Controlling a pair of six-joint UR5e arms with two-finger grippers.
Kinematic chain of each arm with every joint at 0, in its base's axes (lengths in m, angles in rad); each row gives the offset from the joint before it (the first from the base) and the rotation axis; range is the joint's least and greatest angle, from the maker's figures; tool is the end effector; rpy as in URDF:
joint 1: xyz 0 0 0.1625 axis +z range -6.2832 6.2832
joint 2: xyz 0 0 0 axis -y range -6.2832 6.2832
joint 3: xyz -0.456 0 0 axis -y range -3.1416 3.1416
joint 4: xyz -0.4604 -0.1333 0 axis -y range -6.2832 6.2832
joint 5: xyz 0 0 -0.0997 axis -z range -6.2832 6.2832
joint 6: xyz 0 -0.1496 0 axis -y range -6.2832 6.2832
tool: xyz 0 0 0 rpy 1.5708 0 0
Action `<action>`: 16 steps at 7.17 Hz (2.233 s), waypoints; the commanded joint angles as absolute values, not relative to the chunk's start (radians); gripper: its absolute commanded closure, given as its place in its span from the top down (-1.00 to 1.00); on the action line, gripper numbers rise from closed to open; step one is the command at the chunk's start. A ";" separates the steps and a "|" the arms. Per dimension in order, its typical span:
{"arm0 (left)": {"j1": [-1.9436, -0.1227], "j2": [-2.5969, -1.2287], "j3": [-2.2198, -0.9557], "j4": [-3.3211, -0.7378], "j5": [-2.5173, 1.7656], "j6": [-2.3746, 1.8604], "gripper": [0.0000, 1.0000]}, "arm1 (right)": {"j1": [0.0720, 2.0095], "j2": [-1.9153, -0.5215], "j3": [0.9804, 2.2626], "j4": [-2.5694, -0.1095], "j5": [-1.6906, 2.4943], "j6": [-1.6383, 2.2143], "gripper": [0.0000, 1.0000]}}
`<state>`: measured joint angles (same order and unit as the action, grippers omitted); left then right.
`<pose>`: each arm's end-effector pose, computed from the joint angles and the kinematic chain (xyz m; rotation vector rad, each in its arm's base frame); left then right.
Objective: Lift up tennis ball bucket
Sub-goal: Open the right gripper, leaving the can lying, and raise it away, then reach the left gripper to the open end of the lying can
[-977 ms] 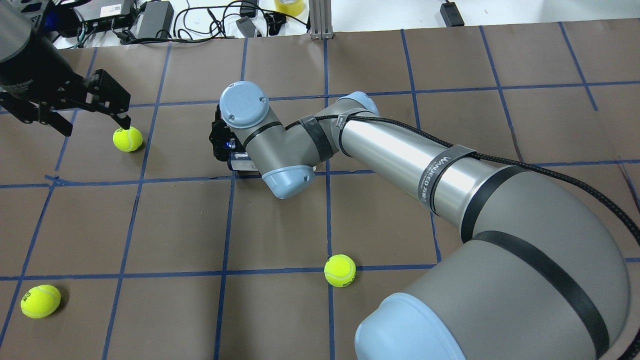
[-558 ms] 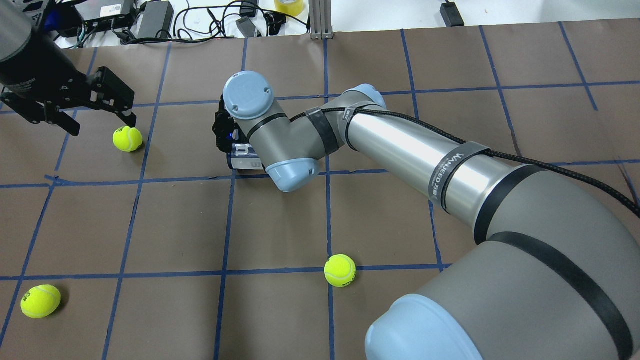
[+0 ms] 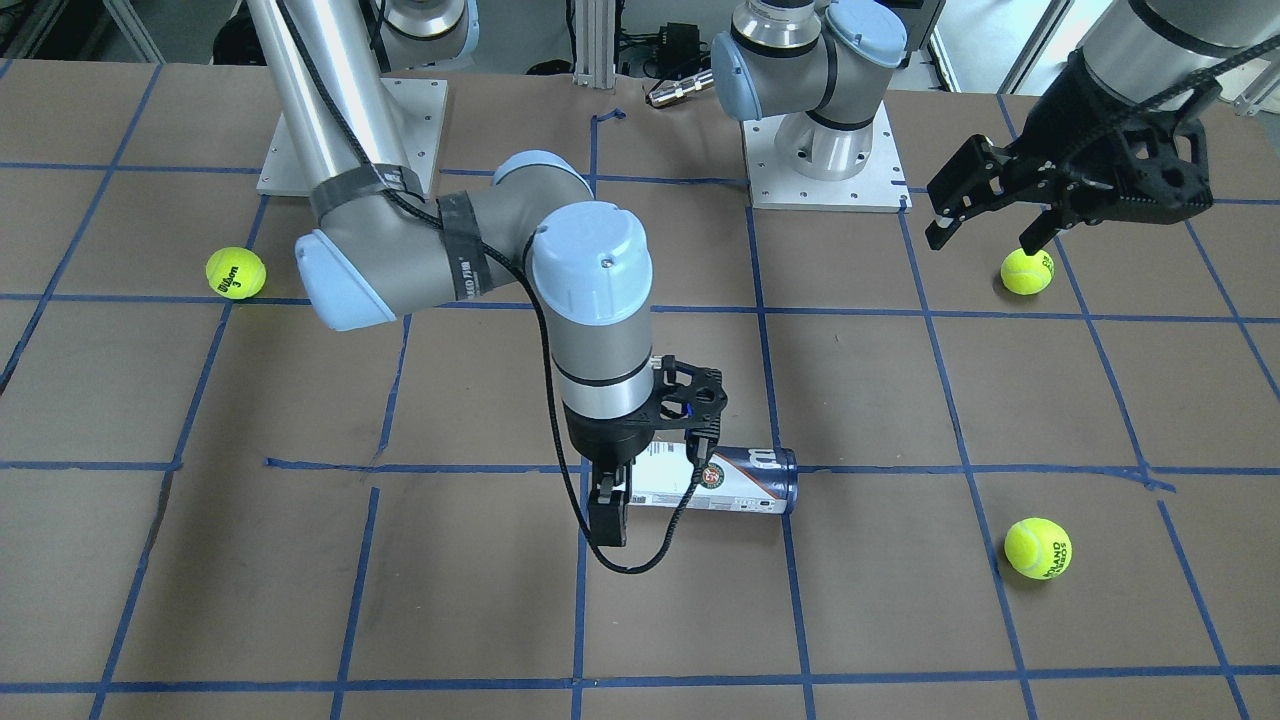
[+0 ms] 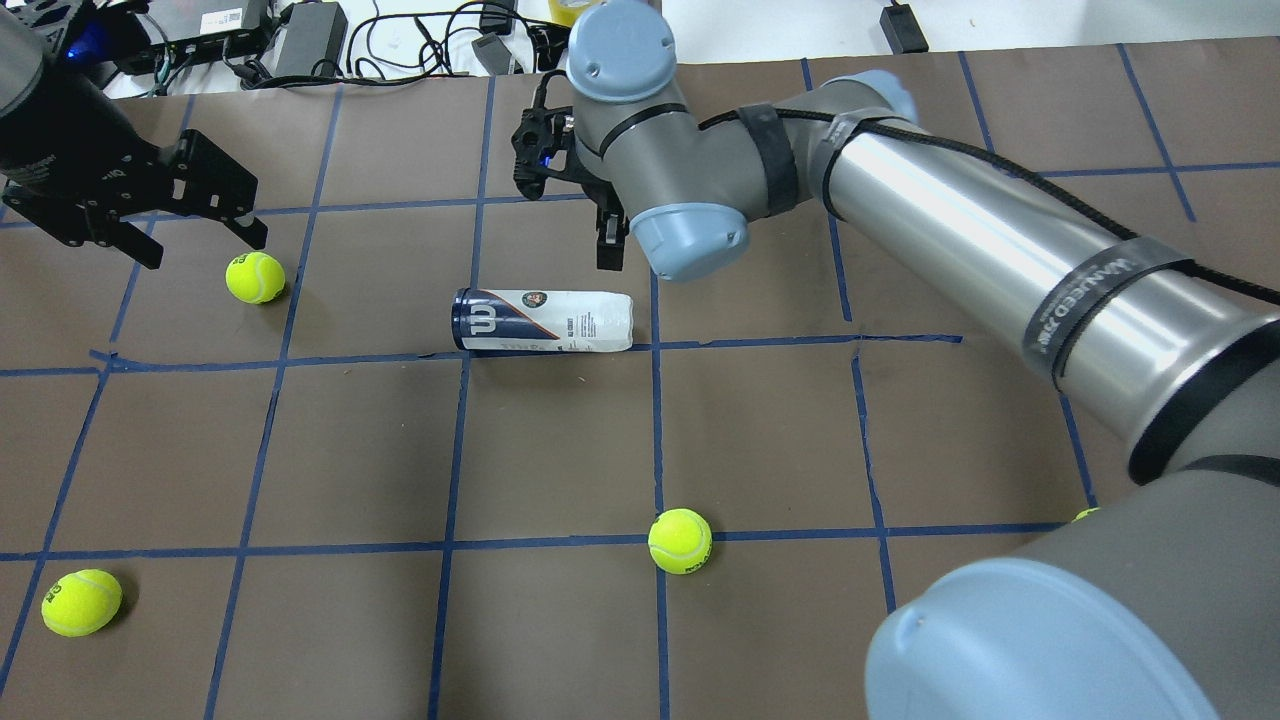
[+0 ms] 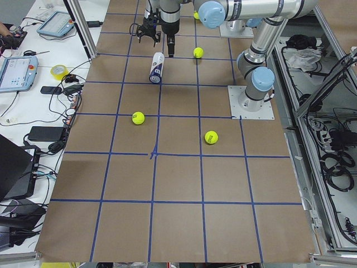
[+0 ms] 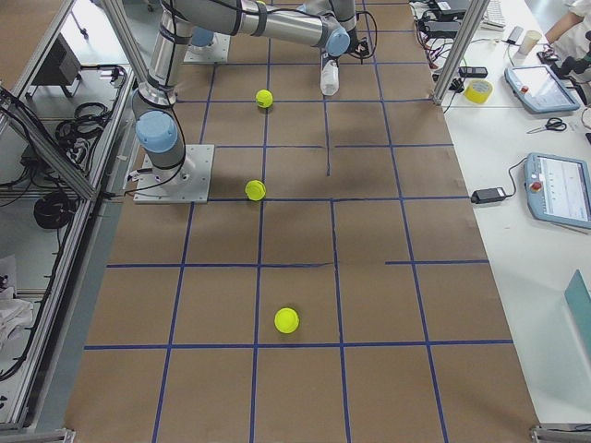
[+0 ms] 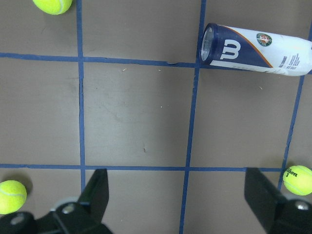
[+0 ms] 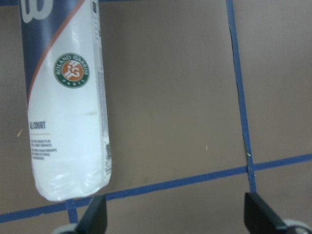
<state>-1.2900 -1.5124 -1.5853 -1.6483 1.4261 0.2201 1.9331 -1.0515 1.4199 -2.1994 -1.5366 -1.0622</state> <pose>-0.0025 -0.5503 0.4866 0.0945 -2.9916 0.0050 0.4096 -0.6902 0.2738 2.0045 -2.3110 0.3940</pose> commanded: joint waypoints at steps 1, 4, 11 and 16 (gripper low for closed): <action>-1.272 -1.551 -1.629 -1.591 1.331 0.273 1.00 | 1.829 -1.179 1.420 -2.064 -1.450 -1.057 1.00; -1.272 -1.609 -1.716 -1.487 1.250 0.279 1.00 | 1.650 -1.328 1.419 -1.825 -1.408 -0.998 1.00; -1.273 -1.894 -1.739 -1.350 0.962 0.308 1.00 | 1.577 -1.509 1.425 -1.573 -1.561 -0.324 1.00; -1.288 -2.023 -1.740 -1.290 0.873 0.284 1.00 | 1.583 -1.549 1.436 -1.494 -1.592 -0.054 1.00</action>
